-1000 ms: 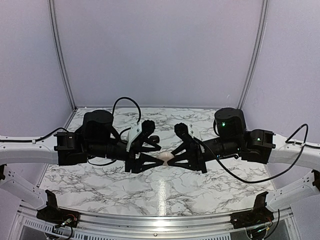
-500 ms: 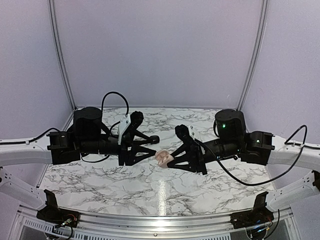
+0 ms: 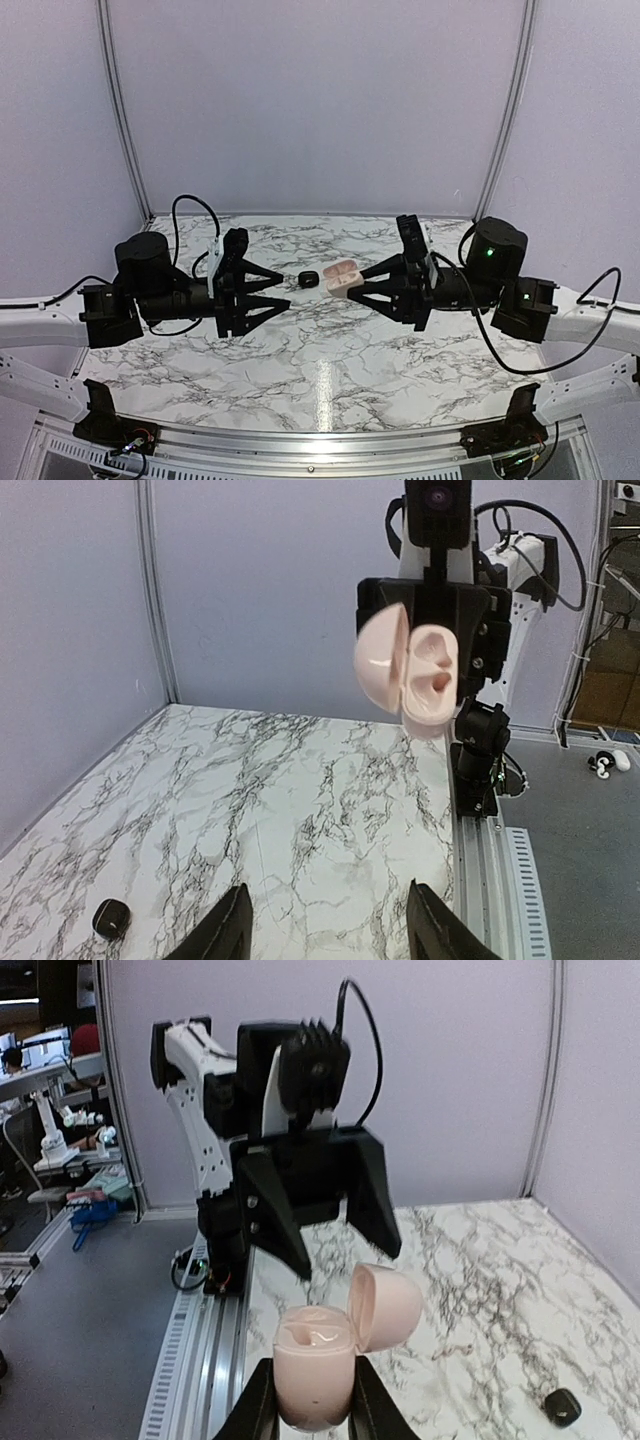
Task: Insert the wireless bluetooth earbuds into the charging case
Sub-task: Open the charging case, then pass from the right arm to the left
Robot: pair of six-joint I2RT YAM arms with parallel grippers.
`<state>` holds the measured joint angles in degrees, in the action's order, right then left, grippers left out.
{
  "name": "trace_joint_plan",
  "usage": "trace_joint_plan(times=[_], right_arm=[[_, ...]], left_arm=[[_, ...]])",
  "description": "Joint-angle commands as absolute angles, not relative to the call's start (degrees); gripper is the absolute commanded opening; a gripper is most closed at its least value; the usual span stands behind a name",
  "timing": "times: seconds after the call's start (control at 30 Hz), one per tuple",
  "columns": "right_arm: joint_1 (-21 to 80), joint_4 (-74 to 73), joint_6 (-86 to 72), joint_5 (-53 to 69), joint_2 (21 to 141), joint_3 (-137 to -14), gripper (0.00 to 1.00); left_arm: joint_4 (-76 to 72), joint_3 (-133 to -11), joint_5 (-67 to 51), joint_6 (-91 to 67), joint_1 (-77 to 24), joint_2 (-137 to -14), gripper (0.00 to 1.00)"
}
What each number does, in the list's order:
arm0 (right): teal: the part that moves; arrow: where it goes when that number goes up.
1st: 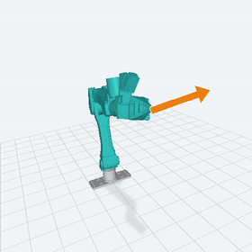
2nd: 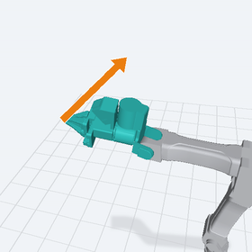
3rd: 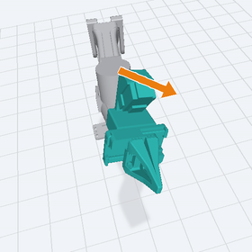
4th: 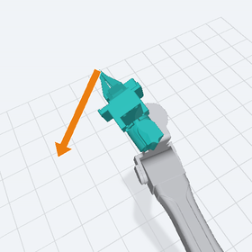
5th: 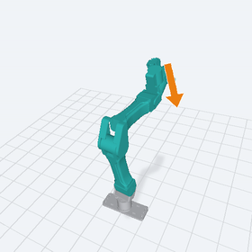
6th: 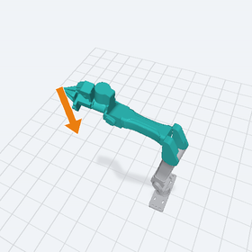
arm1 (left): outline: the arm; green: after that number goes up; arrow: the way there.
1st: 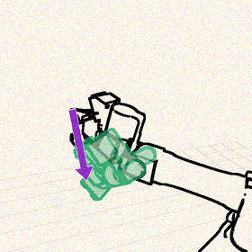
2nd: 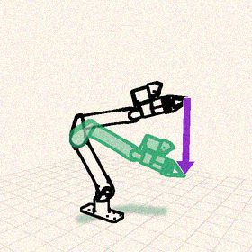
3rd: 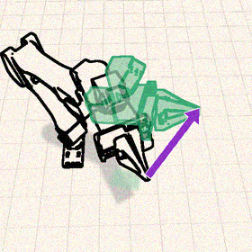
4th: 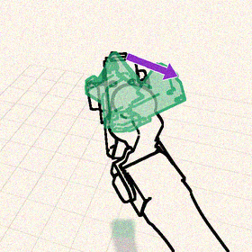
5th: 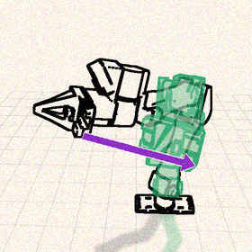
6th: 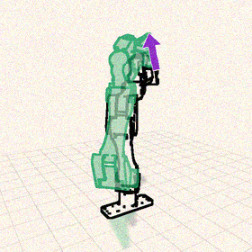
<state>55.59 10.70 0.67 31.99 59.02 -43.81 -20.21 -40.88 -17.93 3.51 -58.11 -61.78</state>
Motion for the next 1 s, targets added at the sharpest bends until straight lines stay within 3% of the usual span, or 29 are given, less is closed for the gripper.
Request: trace_joint_plan(times=[0.0,0.3,0.97], right_arm=[[54.7,26.7,-4.2,33.1,59.9,-45.1,0.00],[56.1,36.9,-6.3,35.3,65.3,-46.3,0.00],[58.7,49.8,-9.8,34.0,73.7,-47.6,0.00]], left_arm=[[-30.8,-39.5,-22.6,5.0,-58.0,-61.0,0.54],[-42.0,-41.9,-27.4,0.4,-59.2,-64.1,0.49],[-50.1,-42.7,-25.7,-4.2,-61.4,-68.5,0.34]])
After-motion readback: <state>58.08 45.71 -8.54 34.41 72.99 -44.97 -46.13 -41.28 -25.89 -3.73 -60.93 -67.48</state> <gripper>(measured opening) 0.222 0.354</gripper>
